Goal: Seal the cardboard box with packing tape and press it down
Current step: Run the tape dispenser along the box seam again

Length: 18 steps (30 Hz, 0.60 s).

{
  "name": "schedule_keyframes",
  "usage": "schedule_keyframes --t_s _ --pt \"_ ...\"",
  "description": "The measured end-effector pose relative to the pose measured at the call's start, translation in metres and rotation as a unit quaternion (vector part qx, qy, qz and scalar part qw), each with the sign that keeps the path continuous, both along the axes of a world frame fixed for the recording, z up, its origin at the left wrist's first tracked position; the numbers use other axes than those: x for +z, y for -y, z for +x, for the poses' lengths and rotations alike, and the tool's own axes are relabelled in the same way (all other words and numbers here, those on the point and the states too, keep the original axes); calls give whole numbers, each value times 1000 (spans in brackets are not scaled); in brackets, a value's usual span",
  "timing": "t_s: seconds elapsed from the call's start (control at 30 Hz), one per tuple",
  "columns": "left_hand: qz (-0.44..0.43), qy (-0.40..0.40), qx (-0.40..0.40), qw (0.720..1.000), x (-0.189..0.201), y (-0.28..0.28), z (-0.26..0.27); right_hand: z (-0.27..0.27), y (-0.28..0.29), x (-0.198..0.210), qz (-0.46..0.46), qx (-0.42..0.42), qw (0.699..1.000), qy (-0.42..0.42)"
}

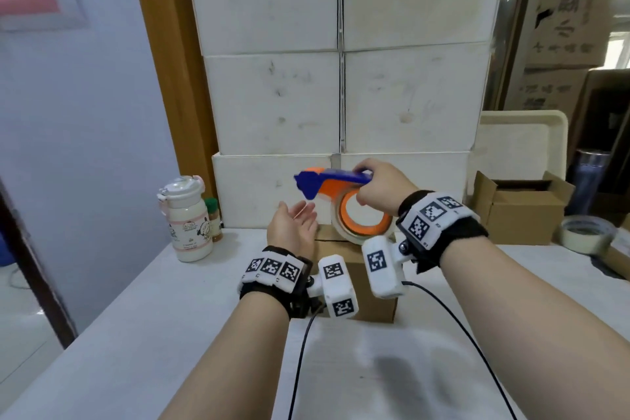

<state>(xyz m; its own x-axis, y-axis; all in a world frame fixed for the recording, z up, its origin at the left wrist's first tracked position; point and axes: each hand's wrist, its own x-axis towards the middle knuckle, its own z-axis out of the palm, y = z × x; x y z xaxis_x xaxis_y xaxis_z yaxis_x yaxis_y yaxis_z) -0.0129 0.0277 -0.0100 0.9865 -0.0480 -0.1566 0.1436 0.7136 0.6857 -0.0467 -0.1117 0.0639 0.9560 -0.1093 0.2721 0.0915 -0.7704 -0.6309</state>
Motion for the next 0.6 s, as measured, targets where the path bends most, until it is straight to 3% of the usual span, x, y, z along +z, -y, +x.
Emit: schedule_keyframes --t_s 0.07,0.2,0.37,0.6 --pt "-58 -11 -1 998 0 -3 -1 1 -9 -4 -52 -1 999 -14" --pt "-81 -14 -26 996 1 -8 -2 1 -13 -6 -118 -6 993 -11" --pt "-63 -11 -92 994 7 -20 -7 1 -10 -7 -126 -7 992 -16" --pt "-1 -55 -120 991 21 -34 -7 2 -15 -4 -168 16 985 -34"
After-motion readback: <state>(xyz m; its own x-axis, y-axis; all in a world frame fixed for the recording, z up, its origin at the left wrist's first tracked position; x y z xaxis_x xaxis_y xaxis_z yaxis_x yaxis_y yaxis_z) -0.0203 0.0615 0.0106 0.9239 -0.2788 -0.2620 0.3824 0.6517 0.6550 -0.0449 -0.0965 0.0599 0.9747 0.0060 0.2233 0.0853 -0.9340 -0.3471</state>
